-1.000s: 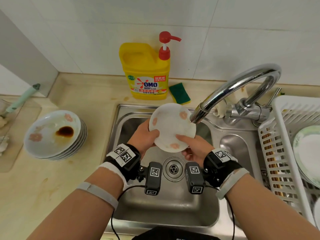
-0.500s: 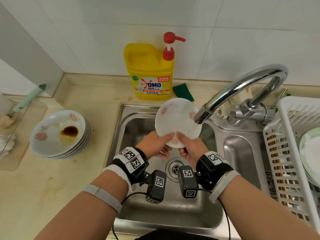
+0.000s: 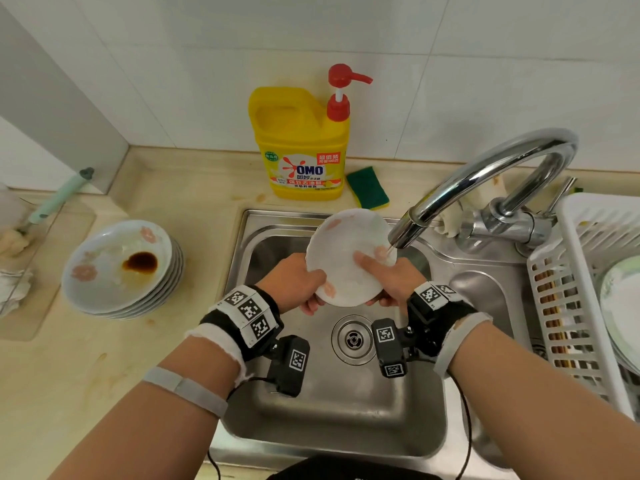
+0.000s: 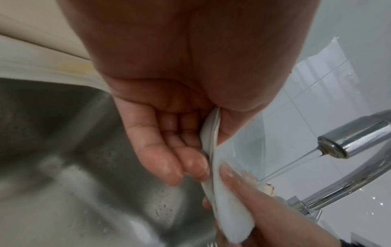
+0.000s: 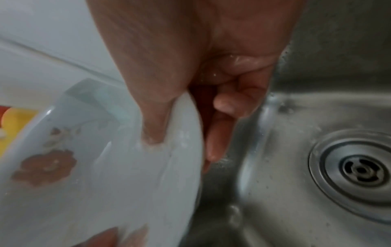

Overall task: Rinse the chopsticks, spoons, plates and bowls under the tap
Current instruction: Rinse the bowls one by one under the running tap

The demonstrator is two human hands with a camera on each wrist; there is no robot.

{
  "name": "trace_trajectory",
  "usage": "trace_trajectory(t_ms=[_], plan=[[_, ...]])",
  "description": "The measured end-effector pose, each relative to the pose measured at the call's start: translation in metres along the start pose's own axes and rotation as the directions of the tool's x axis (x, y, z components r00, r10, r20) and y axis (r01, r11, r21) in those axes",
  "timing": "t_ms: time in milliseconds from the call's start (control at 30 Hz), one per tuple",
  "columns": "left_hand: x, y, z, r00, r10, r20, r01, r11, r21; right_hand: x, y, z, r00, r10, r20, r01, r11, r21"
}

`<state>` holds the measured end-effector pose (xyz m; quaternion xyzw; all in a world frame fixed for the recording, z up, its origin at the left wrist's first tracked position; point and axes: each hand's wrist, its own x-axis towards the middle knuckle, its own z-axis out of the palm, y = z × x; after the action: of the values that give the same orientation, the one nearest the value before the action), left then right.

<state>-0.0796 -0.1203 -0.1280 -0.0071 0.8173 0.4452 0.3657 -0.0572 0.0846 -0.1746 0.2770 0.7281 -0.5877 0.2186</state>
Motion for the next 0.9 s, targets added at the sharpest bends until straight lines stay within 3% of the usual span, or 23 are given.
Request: trace_trajectory(t_ms=[167, 267, 433, 533, 633, 767, 900], plan=[[0.000, 0.003, -0.010, 0.999, 0.002, 0.033, -0.006, 0.992, 0.124, 0.000, -0.010, -0.005, 0.999, -0.041, 0.028, 0.045, 0.986, -0.159], [0.002, 0.003, -0.010, 1.000, 0.002, -0.004, -0.002, 0.994, 0.108, -0.003, -0.014, -0.006, 0.998, -0.061, -0.023, 0.057, 0.984, -0.169], [0.006, -0.004, 0.006, 0.987, 0.024, -0.156, -0.040, 0.994, -0.102, -0.004, -0.011, 0.002, 0.990, -0.059, -0.128, 0.055, 0.998, -0.032], [0.004, 0.000, 0.023, 0.996, -0.059, -0.064, 0.035, 0.945, -0.325, -0.008, -0.005, 0.018, 0.990, 0.050, -0.129, -0.023, 0.978, 0.206], [0.002, 0.008, 0.033, 0.994, -0.106, -0.008, 0.091, 0.889, -0.449, -0.012, 0.005, 0.032, 0.997, 0.079, -0.025, -0.064, 0.929, 0.365], [0.003, 0.012, 0.030, 0.989, -0.135, -0.060, 0.092, 0.879, -0.468, -0.012, 0.013, 0.032, 0.997, 0.038, 0.061, -0.055, 0.950, 0.306], [0.000, 0.012, 0.018, 0.991, -0.127, -0.037, 0.104, 0.921, -0.376, -0.005, 0.008, 0.016, 0.995, 0.089, 0.035, -0.094, 0.976, 0.197]])
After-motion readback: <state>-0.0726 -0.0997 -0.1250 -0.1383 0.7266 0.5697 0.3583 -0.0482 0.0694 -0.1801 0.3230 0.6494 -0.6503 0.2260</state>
